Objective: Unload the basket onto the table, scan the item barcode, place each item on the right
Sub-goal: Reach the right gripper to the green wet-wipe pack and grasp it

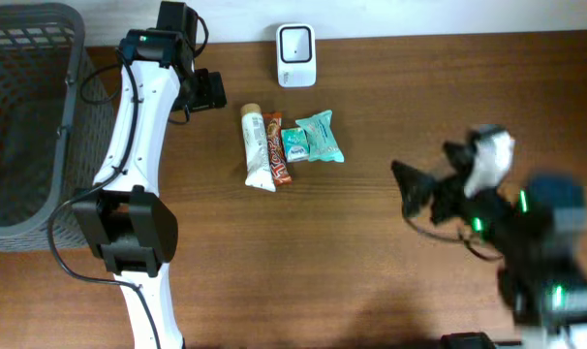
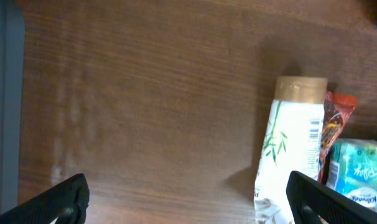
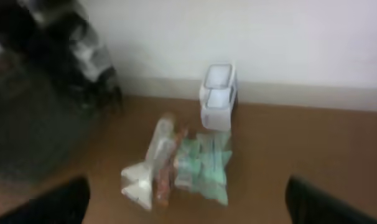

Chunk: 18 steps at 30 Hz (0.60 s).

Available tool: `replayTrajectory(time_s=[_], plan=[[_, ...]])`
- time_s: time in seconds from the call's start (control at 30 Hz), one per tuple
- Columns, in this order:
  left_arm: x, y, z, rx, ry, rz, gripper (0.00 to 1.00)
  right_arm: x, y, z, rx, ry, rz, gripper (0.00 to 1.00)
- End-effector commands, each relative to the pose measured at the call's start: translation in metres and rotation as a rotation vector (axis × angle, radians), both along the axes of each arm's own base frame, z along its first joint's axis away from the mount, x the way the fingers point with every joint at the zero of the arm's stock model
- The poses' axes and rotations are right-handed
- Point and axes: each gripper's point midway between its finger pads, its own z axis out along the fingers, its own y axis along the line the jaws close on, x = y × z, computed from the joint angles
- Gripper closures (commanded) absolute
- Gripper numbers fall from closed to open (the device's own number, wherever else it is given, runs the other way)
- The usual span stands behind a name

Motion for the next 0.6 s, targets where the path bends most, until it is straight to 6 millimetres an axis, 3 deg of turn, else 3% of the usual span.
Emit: replayTrajectory(time_s=[0.0, 0.07, 0.13, 0.2, 0.27, 0.33, 0.37, 0.47, 0.53, 0.57], plan=[[-0.001, 0.003, 0.006, -0.001, -0.011, 0.004, 0.01, 0.051, 0.003, -0.011, -0.104, 0.241, 0.077, 0.02], [-0.001, 0.003, 0.006, -0.001, -0.011, 0.004, 0.01, 0.079, 0.021, -0.02, -0.023, 0.403, 0.18, 0.02], [-0.001, 0.003, 0.006, -0.001, -0.011, 0.004, 0.01, 0.113, 0.044, -0.031, 0.089, 0.452, 0.304, 0.02], [-0.001, 0.003, 0.006, -0.001, -0.011, 0.004, 0.01, 0.144, 0.049, -0.069, 0.124, 0.5, 0.318, 0.02], [-0.001, 0.003, 0.006, -0.001, -0.011, 0.004, 0.01, 0.162, 0.047, -0.113, 0.149, 0.605, 0.272, 0.02], [-0.001, 0.003, 0.006, -0.001, -0.011, 0.004, 0.01, 0.173, 0.05, -0.169, 0.181, 0.732, 0.251, 0.01], [-0.001, 0.003, 0.006, -0.001, -0.011, 0.004, 0.01, 0.174, 0.054, -0.186, 0.181, 0.763, 0.256, 0.04], [-0.001, 0.003, 0.006, -0.001, -0.011, 0.004, 0.01, 0.176, 0.058, -0.233, 0.044, 0.833, 0.179, 0.25], [-0.001, 0.003, 0.006, -0.001, -0.011, 0.004, 0.01, 0.179, 0.059, -0.244, -0.061, 0.827, 0.11, 0.24], [-0.001, 0.003, 0.006, -0.001, -0.011, 0.004, 0.01, 0.182, 0.071, -0.244, -0.099, 0.793, 0.118, 0.24]])
